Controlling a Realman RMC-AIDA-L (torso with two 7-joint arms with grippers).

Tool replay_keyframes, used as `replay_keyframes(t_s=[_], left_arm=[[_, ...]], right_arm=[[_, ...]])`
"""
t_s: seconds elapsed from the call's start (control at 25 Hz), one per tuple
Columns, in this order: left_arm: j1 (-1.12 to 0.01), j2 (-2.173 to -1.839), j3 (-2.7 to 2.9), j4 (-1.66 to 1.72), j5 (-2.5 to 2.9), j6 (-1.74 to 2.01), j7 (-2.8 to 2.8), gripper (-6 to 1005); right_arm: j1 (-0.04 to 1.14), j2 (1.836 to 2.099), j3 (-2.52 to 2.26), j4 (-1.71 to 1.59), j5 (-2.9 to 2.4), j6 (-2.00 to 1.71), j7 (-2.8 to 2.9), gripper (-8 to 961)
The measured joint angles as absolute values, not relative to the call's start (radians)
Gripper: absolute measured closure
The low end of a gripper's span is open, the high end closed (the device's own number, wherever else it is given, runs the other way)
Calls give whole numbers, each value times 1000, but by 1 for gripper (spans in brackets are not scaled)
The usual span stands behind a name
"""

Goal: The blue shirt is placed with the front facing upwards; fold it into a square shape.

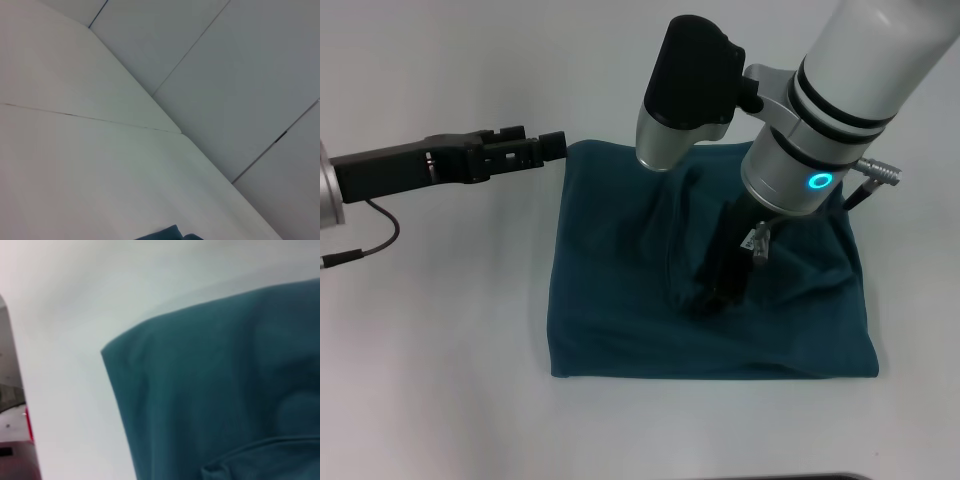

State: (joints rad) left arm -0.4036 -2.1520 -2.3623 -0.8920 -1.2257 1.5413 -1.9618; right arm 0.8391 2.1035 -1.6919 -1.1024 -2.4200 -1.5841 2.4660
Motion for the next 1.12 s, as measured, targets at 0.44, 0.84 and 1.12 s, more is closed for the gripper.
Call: replay_keyframes(t_s=[0.44, 0.84, 1.12], left_arm=[[-406, -2152, -2362, -890, -1226, 1540, -1962, 31], [-405, -2151, -2373, -890, -1226, 1546, -1962, 30], [-408, -2151, -2373, -890, -1226, 1547, -1962, 30]], right_arm=[[851, 2103, -1696, -1082, -2393, -1585, 2461, 468], [853, 2103, -1703, -1069, -2398, -1566, 2457, 542], [843, 2103, -1709, -1078, -2391, -1556, 2456, 815]])
